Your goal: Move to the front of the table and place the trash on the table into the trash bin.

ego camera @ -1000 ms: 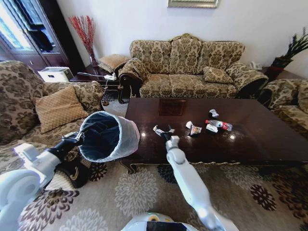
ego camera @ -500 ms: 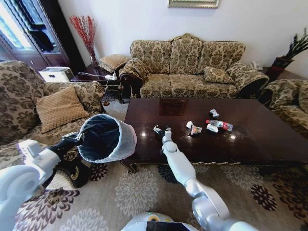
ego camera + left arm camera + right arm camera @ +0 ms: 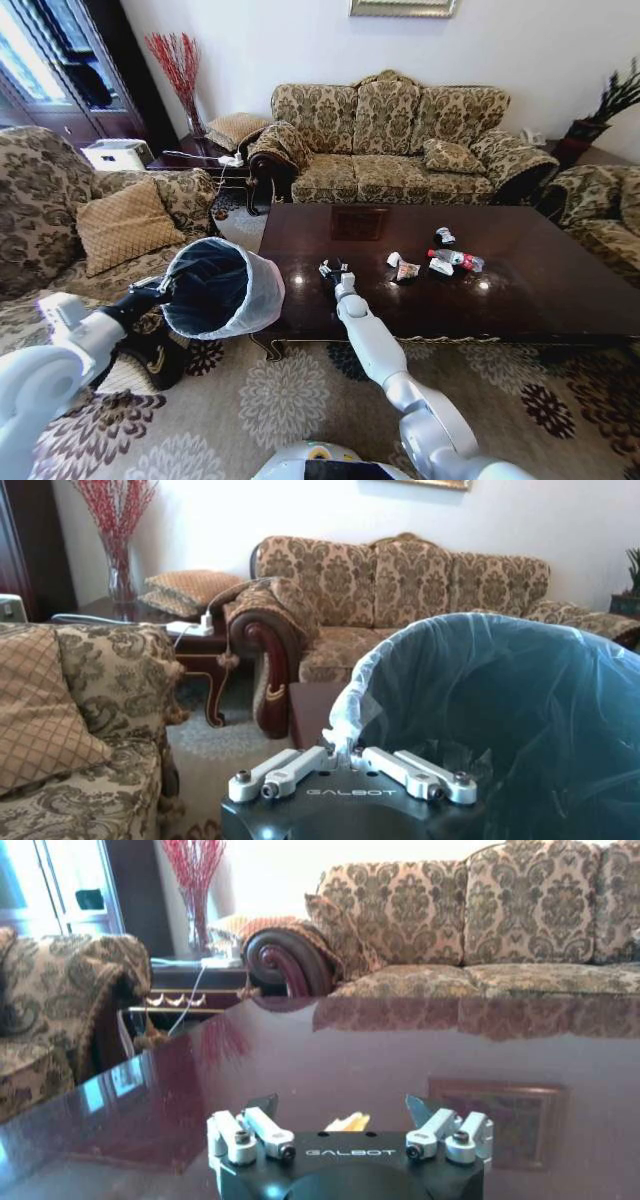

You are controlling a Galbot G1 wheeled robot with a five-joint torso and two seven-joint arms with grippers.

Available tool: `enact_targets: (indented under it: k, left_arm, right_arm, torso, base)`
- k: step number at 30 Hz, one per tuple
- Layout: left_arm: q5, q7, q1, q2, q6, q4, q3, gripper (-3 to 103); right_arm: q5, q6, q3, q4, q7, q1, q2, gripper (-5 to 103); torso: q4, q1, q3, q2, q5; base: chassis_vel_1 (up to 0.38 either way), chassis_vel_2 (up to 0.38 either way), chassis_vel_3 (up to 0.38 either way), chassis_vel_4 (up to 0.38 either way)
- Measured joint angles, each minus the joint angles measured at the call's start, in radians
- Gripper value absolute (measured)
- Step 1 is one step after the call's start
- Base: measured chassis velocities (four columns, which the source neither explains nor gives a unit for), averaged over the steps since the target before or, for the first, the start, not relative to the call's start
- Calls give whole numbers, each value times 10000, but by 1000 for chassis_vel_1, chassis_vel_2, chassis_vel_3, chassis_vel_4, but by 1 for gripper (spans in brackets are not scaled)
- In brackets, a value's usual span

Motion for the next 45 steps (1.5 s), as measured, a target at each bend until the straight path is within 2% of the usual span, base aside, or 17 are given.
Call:
enact_targets:
  k: [2,4,6,9,13,16,18,21,25,29,32,33,38,43,45]
  left_arm:
    - [0,3,9,-7,-2,-25,-8,0]
    - [0,10,29,-28,-8,-49,-35,0]
    - [0,10,36,-46,-14,-53,-41,0]
    - [6,16,40,-139,-21,-101,-41,0]
    - [18,18,46,-181,-26,-110,-34,0]
    - [24,19,48,-204,-34,-121,-23,0]
    - [25,19,49,-204,-36,-123,-23,0]
    - [27,19,51,-193,-40,-131,-23,0]
    - [27,19,52,-200,-42,-143,-23,0]
    - [46,19,58,-254,-43,-151,4,0]
    - [49,19,58,-264,-44,-151,17,0]
    - [49,19,57,-264,-44,-151,21,0]
    - [51,18,54,-244,-45,-144,32,0]
    - [46,13,51,-139,-45,-68,35,0]
    - [-13,-51,83,64,-22,-17,35,0]
  right_arm:
    - [-8,-55,-11,-73,0,-1,-2,89]
    - [32,-206,-14,-220,1,12,-5,83]
    - [72,-237,-12,-281,-10,22,-5,83]
    - [164,-253,35,-404,-193,68,-6,71]
    - [175,-263,52,-404,-284,78,-6,62]
    - [180,-265,81,-411,-335,86,-5,51]
    - [180,-265,86,-411,-338,86,-5,51]
    - [179,-272,96,-411,-343,75,-5,38]
    - [182,-275,118,-416,-344,68,-5,30]
    - [250,-294,143,-417,-343,63,-5,14]
    - [351,-316,147,-411,-340,64,-5,14]
    - [400,-334,148,-401,-340,62,-5,5]
    - [506,-359,159,-319,-340,35,-5,0]
    - [580,-418,154,-47,-339,-89,-5,0]
    - [596,-525,126,586,-266,-362,-6,0]
  torso:
    - [-2,0,0,0,0]
    - [-4,0,0,0,1]
    - [-4,0,0,0,1]
    - [-1,0,0,0,0]
    - [-1,0,0,0,0]
    - [-2,0,0,0,0]
    - [-3,1,0,0,0]
    - [-2,0,1,0,0]
    - [-3,0,0,0,0]
    - [-2,0,1,0,0]
    - [-2,0,0,0,0]
    - [-2,0,1,0,0]
    - [-2,1,1,0,0]
    - [-2,0,1,0,0]
    - [-2,1,1,0,-1]
  base:
    - [0,0,0,0]
    - [0,0,0,0]
    - [0,0,0,0]
    - [0,0,0,0]
    - [0,0,0,0]
    - [0,0,0,0]
    - [0,0,0,0]
    - [0,0,0,0]
    - [0,0,0,0]
    - [0,0,0,0]
    - [0,0,0,0]
    - [0,0,0,0]
    - [0,0,0,0]
    - [0,0,0,0]
    - [0,0,0,0]
